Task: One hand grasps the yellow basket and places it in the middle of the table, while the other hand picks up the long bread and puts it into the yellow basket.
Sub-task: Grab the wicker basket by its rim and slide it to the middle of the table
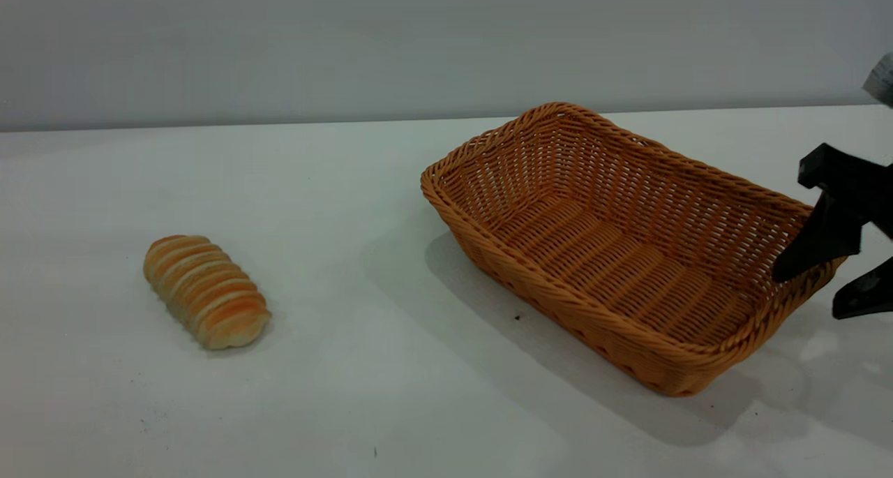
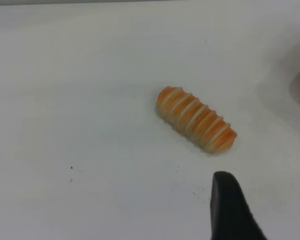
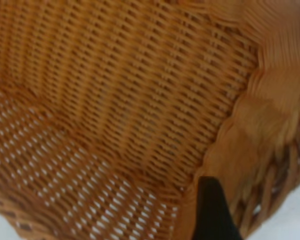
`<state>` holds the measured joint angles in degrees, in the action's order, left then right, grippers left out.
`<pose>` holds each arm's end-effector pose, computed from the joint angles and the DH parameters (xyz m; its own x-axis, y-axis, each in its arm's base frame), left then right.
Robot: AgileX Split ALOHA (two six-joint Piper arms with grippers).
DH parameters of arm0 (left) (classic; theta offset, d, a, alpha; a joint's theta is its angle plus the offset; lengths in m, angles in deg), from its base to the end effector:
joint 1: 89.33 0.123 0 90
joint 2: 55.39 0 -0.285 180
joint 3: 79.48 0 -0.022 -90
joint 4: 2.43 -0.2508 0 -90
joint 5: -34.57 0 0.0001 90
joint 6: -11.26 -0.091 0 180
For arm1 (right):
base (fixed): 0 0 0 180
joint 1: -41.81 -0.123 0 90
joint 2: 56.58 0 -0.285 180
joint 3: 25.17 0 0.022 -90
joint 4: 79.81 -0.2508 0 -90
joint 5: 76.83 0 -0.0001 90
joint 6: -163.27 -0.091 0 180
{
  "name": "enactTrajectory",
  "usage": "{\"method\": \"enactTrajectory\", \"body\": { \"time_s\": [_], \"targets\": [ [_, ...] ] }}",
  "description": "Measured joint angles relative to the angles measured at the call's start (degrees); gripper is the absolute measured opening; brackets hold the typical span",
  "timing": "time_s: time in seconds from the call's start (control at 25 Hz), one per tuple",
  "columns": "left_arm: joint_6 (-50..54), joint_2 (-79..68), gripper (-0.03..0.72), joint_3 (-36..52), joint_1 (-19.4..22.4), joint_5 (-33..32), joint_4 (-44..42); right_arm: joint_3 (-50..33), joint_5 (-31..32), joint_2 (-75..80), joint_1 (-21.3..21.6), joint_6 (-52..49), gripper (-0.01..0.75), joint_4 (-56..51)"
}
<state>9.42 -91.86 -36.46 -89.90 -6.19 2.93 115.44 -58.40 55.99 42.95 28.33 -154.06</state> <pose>0.0918 -0.0065 0.3141 -0.5039 -0.0337 -0.8631 0.0431 0.9970 -0.0642 0.2809 0.0222 0.0953 -0.8577 0.4700 -0.2087 0.3506 0.8313 0.4314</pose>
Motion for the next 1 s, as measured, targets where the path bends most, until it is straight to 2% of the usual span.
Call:
{"method": "enactTrajectory", "body": {
  "time_s": [0.24, 0.32, 0.4, 0.48, 0.52, 0.56, 0.8, 1.0],
  "targets": [
    [0.0, 0.0, 0.399, 0.0, 0.0, 0.0, 0.0, 4.74, 1.78, 10.46, 0.0, 7.64, 0.52, -12.0],
    [0.0, 0.0, 0.399, 0.0, 0.0, 0.0, 0.0, 7.01, 3.3, 13.65, 0.0, 8.13, 0.483, -13.45],
    [0.0, 0.0, 0.399, 0.0, 0.0, 0.0, 0.0, 8.29, 3.87, 15.2, -0.04, 7.42, 0.384, -13.67],
    [0.0, 0.0, 0.399, 0.0, 0.0, 0.0, 0.0, 8.56, 3.67, 15.24, -0.04, 6.14, 0.209, -13.97],
    [0.0, 0.0, 0.399, 0.0, 0.0, 0.0, 0.0, 8.56, 3.52, 15.12, -0.04, 5.58, 0.138, -14.35],
    [0.0, 0.0, 0.399, 0.0, 0.0, 0.0, 0.0, 8.86, 3.84, 14.84, -0.04, 6.05, 0.1, -13.8],
    [-0.06, 0.0, 0.399, 0.0, 0.0, 0.05, 0.0, 14.46, 9.15, 13.52, -1.08, 4.16, 0.103, -6.55],
    [-0.06, 0.0, 0.399, 0.0, 0.0, 0.11, 0.0, 23.2, 10.94, 14.48, -7.15, -11.46, 0.103, 13.09]
  ]
}}
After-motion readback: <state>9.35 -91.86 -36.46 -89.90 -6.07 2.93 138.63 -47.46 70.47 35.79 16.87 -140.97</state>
